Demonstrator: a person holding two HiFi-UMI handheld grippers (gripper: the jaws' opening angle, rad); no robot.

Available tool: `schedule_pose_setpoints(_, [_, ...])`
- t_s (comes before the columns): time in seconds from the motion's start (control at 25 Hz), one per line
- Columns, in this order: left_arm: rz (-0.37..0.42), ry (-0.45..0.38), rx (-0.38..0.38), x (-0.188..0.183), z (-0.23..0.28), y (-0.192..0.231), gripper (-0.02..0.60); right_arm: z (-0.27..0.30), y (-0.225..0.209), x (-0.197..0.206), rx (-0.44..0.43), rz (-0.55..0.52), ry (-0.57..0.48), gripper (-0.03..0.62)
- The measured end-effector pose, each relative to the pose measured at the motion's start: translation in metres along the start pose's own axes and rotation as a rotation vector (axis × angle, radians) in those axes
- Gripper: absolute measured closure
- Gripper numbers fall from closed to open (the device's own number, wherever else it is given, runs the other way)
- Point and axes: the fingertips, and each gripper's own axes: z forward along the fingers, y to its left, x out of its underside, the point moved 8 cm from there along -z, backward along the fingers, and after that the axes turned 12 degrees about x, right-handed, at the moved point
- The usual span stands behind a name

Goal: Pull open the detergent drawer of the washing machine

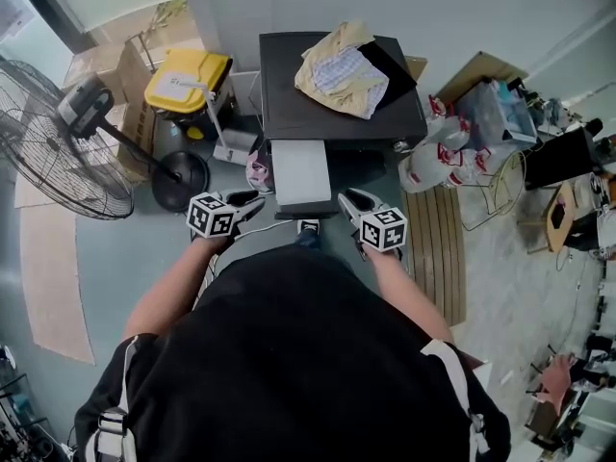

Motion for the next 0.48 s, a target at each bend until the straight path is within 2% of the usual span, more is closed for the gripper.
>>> schedule_pose_setpoints(0.48, [0.016, -0.025, -0.019, 0.001, -0.010, -0.008, 0.459, -0.013, 0.009, 0.000, 0.003, -0.004, -0.028, 0.510])
